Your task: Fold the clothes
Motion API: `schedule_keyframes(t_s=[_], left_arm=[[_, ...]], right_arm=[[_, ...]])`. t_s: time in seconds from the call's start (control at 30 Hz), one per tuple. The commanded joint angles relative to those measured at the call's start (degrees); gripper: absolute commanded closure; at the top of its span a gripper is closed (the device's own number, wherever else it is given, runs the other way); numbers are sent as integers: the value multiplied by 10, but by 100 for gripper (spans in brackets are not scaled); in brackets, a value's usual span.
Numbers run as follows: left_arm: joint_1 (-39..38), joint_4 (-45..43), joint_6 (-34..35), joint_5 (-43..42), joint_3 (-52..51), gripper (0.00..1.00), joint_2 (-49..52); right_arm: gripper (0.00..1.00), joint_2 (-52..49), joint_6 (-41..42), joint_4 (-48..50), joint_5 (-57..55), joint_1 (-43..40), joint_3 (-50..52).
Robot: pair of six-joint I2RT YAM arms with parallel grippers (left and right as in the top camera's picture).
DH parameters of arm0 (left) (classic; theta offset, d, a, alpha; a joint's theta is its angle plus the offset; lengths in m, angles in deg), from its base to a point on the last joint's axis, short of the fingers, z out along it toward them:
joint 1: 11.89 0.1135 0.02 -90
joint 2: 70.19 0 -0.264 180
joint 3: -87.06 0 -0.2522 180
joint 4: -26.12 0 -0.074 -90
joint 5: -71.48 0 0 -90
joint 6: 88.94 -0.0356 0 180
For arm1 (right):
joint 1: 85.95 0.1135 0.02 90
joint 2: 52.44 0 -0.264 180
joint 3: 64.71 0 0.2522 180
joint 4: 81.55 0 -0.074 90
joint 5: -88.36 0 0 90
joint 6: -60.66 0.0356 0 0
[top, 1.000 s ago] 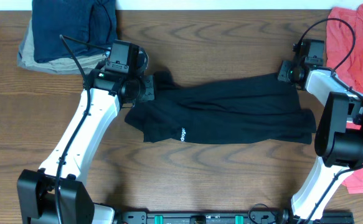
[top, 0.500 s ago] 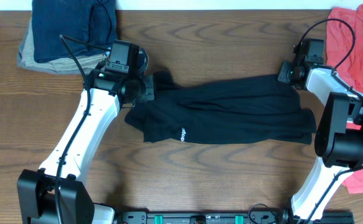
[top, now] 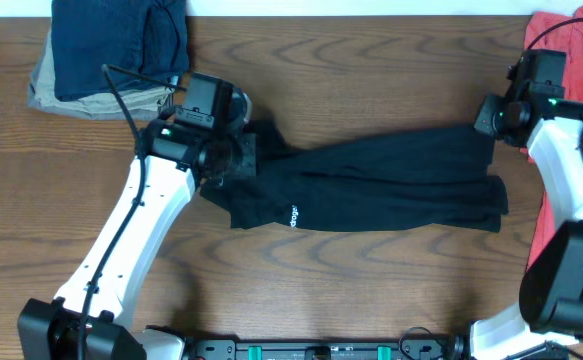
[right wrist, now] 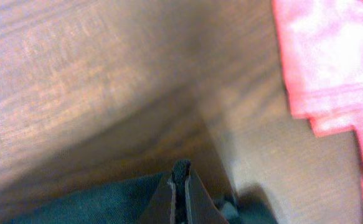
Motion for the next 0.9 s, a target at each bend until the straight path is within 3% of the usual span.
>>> schedule_keyframes(t_s=[0.0, 0.4, 0.87], left_arm=[[-7, 31, 8, -22, 6, 94, -9], [35, 169, -6, -12, 5, 94, -24], [35, 122, -8, -2, -59, 94, 9]], right_arm=[[99, 27, 38, -42, -41, -7, -1], [99, 88, 93, -206, -65, -82, -1], [99, 87, 94, -260, -35, -87, 16]])
